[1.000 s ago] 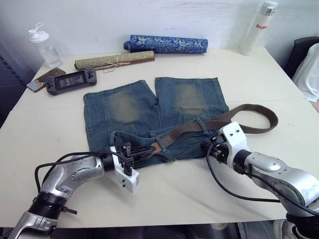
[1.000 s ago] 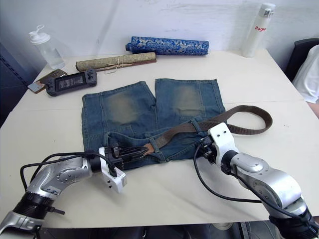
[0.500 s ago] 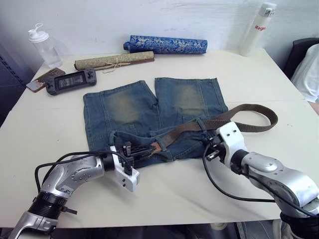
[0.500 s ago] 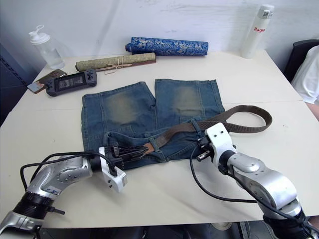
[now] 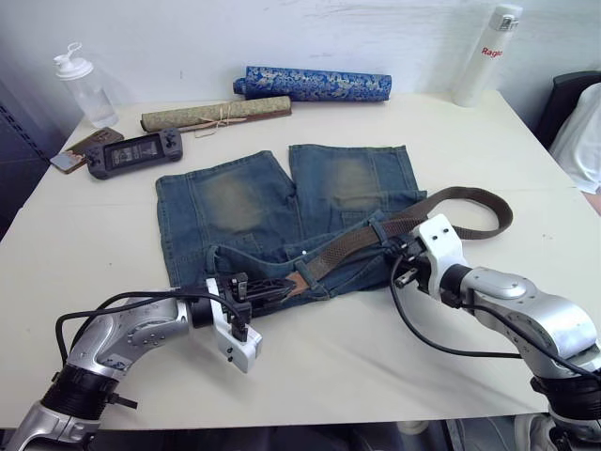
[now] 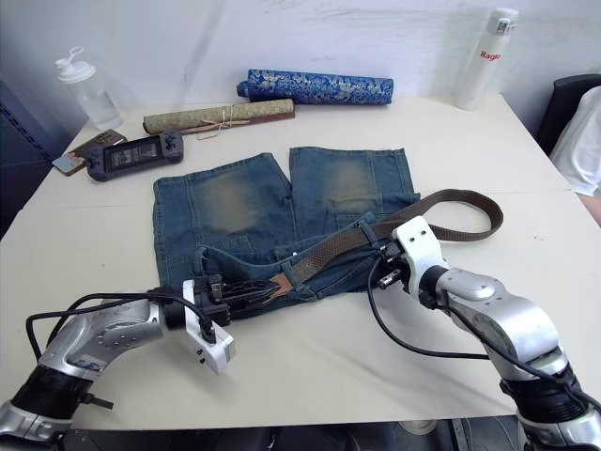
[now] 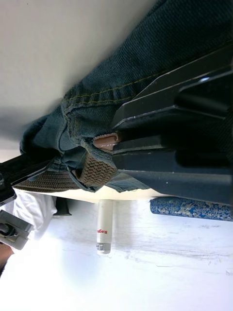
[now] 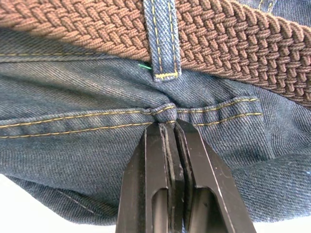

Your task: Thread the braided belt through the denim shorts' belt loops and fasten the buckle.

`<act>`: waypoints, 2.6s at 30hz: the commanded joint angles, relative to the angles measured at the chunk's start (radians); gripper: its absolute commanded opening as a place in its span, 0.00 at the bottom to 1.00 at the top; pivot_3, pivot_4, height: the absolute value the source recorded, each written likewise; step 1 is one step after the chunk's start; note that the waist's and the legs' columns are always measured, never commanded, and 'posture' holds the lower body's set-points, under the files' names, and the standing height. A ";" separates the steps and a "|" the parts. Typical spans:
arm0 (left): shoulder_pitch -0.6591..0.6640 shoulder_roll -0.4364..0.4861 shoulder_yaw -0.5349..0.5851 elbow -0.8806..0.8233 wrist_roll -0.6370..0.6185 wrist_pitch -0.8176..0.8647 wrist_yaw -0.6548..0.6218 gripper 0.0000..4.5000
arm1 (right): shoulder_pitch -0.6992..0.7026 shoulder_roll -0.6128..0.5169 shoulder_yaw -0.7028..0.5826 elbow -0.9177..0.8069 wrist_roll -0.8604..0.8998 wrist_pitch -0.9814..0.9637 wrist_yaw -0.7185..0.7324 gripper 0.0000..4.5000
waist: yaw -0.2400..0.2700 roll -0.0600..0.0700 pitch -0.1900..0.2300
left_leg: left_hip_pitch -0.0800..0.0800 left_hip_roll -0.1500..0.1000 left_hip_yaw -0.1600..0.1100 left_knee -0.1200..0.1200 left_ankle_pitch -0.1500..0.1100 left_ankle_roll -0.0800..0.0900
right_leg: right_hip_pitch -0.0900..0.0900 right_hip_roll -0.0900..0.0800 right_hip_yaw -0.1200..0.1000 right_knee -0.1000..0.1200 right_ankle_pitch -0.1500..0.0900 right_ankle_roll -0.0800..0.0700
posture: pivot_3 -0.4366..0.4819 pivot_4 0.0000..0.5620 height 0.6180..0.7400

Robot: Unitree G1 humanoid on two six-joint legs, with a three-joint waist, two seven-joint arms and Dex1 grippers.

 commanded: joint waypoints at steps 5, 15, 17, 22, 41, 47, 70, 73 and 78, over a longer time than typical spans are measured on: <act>0.004 0.011 0.035 0.001 -0.008 0.011 0.017 0.00 | 0.020 -0.022 -0.068 0.098 -0.123 0.056 -0.089 0.02 | 0.000 0.000 0.000 | 0.000 0.000 0.000 0.000 0.000 0.000 | 0.000 0.000 0.000 0.000 0.000 0.000 | 0.48 0.27 0.16; -0.021 -0.025 0.000 0.075 0.003 0.049 0.009 0.00 | 0.062 0.177 -0.282 -0.094 0.116 0.204 -0.102 0.02 | 0.005 0.000 0.000 | 0.000 0.000 -0.001 0.000 0.000 0.000 | 0.000 0.000 0.000 0.000 0.000 0.000 | 0.48 0.27 0.16; -0.026 -0.027 0.000 0.078 0.000 0.049 0.010 0.00 | 0.057 0.207 -0.361 -0.122 0.159 0.243 -0.123 0.08 | 0.005 0.001 0.001 | -0.001 0.000 -0.001 0.000 0.000 0.000 | 0.000 0.000 0.000 0.000 0.000 0.000 | 0.48 0.27 0.16; -0.037 -0.035 -0.003 0.087 -0.007 0.046 0.014 0.00 | 0.056 0.181 -0.434 -0.173 0.229 0.313 -0.099 0.53 | 0.005 0.004 0.002 | -0.001 -0.001 0.000 0.000 0.000 0.000 | -0.001 0.000 0.000 0.000 0.000 0.000 | 0.48 0.27 0.16; -0.016 -0.017 0.006 0.070 -0.115 0.048 -0.053 0.84 | 0.107 0.163 -0.194 -0.094 -0.020 0.207 -0.077 0.99 | 0.002 0.004 0.002 | 0.000 -0.001 0.000 0.000 0.000 0.000 | 0.000 -0.001 0.000 0.000 0.000 0.000 | 0.48 0.27 0.16; -0.051 -0.045 -0.004 0.062 -0.126 0.051 -0.054 0.84 | 0.098 0.193 -0.195 -0.095 -0.040 0.224 -0.076 0.99 | 0.002 0.001 0.001 | 0.000 -0.001 0.000 0.000 0.000 0.000 | 0.000 0.000 0.000 0.000 0.000 0.000 | 0.48 0.27 0.16; -0.071 -0.051 0.000 0.093 -0.096 0.040 -0.063 0.00 | 0.106 0.230 -0.207 -0.123 -0.061 0.247 -0.069 0.69 | 0.002 0.001 0.000 | 0.000 -0.001 0.000 0.000 0.000 0.000 | 0.000 0.000 0.000 0.000 0.000 0.000 | 0.48 0.27 0.16; -0.072 -0.052 0.001 0.094 -0.095 0.040 -0.062 0.00 | 0.103 0.235 -0.209 -0.122 -0.066 0.250 -0.067 0.41 | 0.001 0.001 0.000 | 0.000 0.000 -0.001 0.000 0.000 0.000 | 0.000 0.000 0.000 0.000 0.000 0.000 | 0.48 0.27 0.16; -0.066 -0.045 0.008 0.082 -0.103 0.025 -0.060 0.00 | 0.099 0.244 -0.210 -0.119 -0.073 0.252 -0.065 0.11 | 0.001 0.001 0.000 | 0.000 0.000 -0.001 0.000 0.000 0.000 | 0.000 0.000 0.000 0.000 0.000 0.000 | 0.48 0.27 0.16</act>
